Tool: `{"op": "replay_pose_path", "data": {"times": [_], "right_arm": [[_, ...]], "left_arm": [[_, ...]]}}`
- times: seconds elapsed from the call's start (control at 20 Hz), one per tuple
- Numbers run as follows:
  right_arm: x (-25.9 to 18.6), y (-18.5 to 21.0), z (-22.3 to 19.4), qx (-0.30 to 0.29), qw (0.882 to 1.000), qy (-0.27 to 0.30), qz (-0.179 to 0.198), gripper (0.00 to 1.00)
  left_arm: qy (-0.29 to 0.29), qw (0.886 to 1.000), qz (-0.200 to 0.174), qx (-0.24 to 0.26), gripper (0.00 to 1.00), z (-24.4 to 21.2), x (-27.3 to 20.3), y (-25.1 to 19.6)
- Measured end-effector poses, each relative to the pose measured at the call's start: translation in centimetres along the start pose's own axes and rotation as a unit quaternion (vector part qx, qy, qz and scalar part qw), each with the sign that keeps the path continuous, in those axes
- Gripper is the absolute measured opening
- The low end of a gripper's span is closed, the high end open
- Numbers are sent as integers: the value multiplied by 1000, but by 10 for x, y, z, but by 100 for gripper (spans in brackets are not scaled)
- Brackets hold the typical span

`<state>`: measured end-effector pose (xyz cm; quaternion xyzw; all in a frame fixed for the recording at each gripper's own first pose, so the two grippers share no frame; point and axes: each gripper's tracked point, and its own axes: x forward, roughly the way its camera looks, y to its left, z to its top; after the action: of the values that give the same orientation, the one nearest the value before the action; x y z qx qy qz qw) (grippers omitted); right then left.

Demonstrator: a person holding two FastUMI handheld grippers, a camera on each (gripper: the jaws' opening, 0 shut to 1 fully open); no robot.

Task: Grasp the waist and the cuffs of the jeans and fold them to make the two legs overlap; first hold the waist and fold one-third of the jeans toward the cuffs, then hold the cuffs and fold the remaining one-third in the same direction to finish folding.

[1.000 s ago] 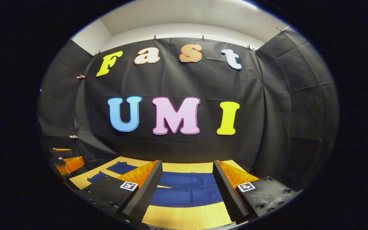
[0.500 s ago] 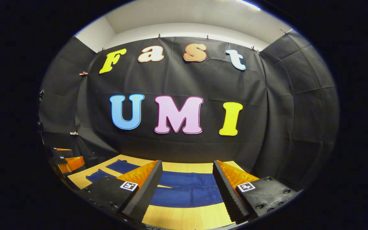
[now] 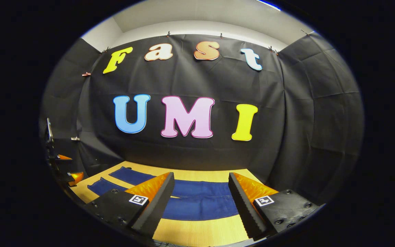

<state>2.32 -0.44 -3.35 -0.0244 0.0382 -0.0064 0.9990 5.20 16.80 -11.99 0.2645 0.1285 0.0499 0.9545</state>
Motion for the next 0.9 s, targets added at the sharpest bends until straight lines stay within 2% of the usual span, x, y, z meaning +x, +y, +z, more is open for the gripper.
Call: {"op": "replay_pose_path", "data": {"times": [0.1,0.2,0.4,0.55,0.7,0.75,0.8,0.9], "right_arm": [[6,-4,-9,-6,1000,10,-4,96],[13,-7,-15,-10,1000,15,-6,96],[36,-14,-34,-20,999,30,-14,96],[57,-16,-47,-19,999,41,-18,96],[78,-21,-66,-30,998,50,-21,96],[84,-25,-73,-31,998,55,-24,96],[89,-30,-79,-32,997,60,-26,96],[99,-43,-93,-34,996,73,-35,96]], "left_arm": [[35,998,-12,56,98,-40,22,10],[70,993,-38,91,98,-78,45,15],[144,971,-84,173,98,-144,84,28],[178,941,-133,253,98,-176,111,30],[203,897,-203,337,98,-203,127,19],[207,880,-221,367,98,-210,131,16],[204,867,-233,390,98,-212,136,13],[200,857,-244,409,94,-211,146,11]]}}
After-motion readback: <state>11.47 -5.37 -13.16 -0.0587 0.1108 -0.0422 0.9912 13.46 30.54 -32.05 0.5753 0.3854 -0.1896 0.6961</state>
